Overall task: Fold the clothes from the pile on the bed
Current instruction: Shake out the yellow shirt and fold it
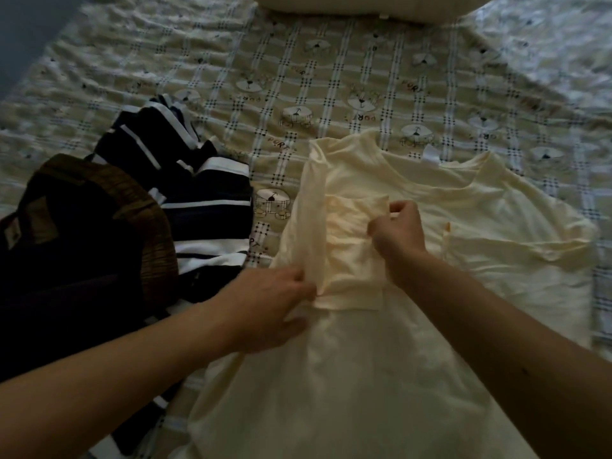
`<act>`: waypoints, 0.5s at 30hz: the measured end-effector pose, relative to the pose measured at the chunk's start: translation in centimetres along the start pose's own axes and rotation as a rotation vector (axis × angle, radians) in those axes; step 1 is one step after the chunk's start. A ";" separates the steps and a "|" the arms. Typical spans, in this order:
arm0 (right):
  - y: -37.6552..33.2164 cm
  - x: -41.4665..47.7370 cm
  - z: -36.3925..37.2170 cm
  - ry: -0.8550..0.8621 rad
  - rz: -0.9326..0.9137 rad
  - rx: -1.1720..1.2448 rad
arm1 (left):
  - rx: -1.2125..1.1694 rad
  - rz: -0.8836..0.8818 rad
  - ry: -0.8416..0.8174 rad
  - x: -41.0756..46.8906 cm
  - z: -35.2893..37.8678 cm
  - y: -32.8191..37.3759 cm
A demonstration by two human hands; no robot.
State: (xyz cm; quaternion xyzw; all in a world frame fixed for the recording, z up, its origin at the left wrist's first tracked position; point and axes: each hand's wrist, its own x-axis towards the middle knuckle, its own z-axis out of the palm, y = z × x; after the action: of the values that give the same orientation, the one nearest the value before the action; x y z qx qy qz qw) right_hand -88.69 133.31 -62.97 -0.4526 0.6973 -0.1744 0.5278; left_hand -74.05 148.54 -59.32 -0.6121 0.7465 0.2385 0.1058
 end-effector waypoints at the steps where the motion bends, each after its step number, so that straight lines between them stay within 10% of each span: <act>1: 0.8 -0.5 -0.4 -0.026 -0.038 -0.020 | -0.001 -0.041 0.106 0.4 0.0 -0.4; 5: 3.1 -2.9 -1.0 -0.170 -0.302 -0.078 | 0.121 -0.174 0.477 3.7 -0.7 -1.5; 15: 4.7 -4.0 -1.1 -0.272 -0.452 0.024 | -0.310 -0.564 0.505 8.2 -4.7 -8.1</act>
State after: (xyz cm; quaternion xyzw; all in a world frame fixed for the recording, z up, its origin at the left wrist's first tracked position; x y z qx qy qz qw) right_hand -91.61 138.86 -63.63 -0.6097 0.4989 -0.2336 0.5698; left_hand -67.52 138.10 -60.77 -0.8408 0.5072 0.1520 -0.1129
